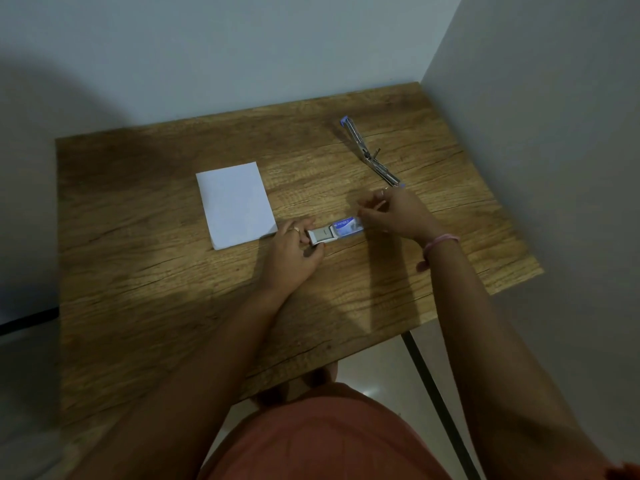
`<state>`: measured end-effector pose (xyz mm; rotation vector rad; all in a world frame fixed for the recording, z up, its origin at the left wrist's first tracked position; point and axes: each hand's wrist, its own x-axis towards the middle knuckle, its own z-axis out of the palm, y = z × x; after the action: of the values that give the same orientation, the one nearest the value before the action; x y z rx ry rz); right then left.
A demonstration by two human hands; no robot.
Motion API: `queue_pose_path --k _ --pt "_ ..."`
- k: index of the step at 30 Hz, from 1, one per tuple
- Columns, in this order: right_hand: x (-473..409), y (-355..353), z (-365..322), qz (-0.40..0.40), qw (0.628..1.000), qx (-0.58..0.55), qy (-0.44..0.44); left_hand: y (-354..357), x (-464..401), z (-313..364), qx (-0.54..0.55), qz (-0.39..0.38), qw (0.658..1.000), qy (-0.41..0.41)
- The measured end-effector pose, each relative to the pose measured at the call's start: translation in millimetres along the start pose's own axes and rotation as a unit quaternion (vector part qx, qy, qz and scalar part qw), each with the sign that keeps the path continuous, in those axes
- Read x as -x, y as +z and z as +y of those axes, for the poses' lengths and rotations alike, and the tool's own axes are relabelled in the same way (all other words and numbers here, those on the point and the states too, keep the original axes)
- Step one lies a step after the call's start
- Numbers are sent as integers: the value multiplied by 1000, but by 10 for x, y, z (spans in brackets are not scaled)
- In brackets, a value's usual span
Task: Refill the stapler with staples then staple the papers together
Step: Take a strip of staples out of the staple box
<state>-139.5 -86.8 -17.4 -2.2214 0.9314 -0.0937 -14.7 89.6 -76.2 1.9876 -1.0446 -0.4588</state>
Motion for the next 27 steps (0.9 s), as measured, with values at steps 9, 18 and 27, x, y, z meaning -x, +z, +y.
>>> queue_pose_path --k 9,18,27 --pt "58 158 -32 -26 999 26 27 -11 3 10 -7 -4 1000 2" --pt "89 281 -155 -24 999 25 29 -52 -15 16 23 -15 999 -40" --pt "92 415 -218 -14 999 38 9 -46 -17 28 13 -28 998 -51"
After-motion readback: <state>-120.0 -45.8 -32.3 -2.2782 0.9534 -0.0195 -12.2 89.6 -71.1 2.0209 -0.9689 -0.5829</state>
